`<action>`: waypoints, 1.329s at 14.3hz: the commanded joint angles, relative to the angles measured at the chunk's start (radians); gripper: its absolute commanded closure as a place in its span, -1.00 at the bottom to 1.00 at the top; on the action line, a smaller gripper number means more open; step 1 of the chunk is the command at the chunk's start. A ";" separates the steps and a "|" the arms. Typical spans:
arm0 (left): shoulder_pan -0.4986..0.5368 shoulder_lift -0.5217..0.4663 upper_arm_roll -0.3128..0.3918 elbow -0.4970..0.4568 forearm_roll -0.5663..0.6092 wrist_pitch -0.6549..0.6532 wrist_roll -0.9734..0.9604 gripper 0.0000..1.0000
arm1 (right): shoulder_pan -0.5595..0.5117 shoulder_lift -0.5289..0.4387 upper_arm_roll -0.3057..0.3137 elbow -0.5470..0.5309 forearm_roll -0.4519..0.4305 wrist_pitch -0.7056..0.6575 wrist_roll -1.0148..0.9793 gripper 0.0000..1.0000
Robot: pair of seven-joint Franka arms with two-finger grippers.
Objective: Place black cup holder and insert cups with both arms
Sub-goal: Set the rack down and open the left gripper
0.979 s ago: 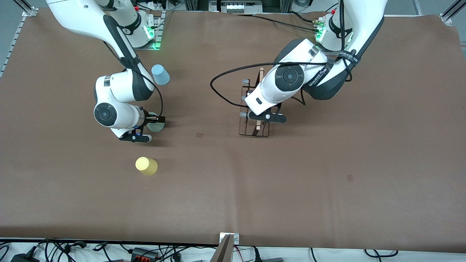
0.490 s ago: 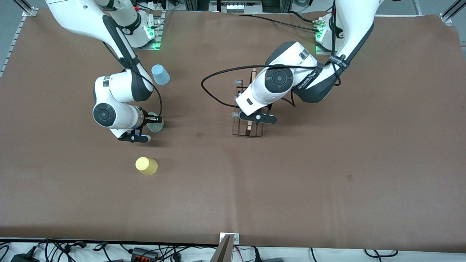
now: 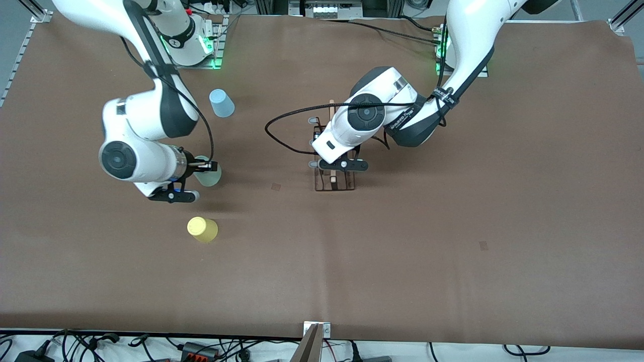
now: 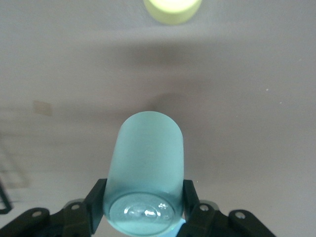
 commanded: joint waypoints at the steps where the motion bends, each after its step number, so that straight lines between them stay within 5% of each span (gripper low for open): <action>1: -0.022 0.013 0.004 0.041 0.015 -0.007 -0.028 0.98 | 0.007 0.010 0.003 0.048 0.012 -0.030 0.005 0.37; 2: -0.034 0.020 0.007 0.041 0.015 0.007 -0.028 0.94 | 0.007 0.010 0.003 0.048 0.012 -0.030 0.005 0.37; 4: -0.074 0.028 0.054 0.041 0.010 0.016 -0.028 0.48 | 0.009 0.012 0.005 0.047 0.013 -0.032 0.005 0.37; 6: -0.111 0.024 0.096 0.056 0.018 0.011 -0.017 -0.99 | 0.009 0.012 0.005 0.047 0.013 -0.030 0.005 0.37; 10: -0.044 -0.082 0.105 0.133 0.018 -0.207 0.013 -1.00 | 0.035 0.009 0.006 0.048 0.012 -0.033 0.005 0.37; 14: 0.013 -0.238 0.284 0.120 0.014 -0.422 0.318 -1.00 | 0.140 -0.020 0.006 0.055 0.015 -0.098 0.008 0.37; 17: 0.038 -0.366 0.450 0.031 0.003 -0.440 0.503 -1.00 | 0.245 -0.036 0.008 0.058 0.016 -0.101 0.065 0.37; 19: 0.073 -0.441 0.496 -0.008 0.003 -0.447 0.570 -1.00 | 0.334 -0.034 0.015 0.099 0.015 -0.098 0.120 0.37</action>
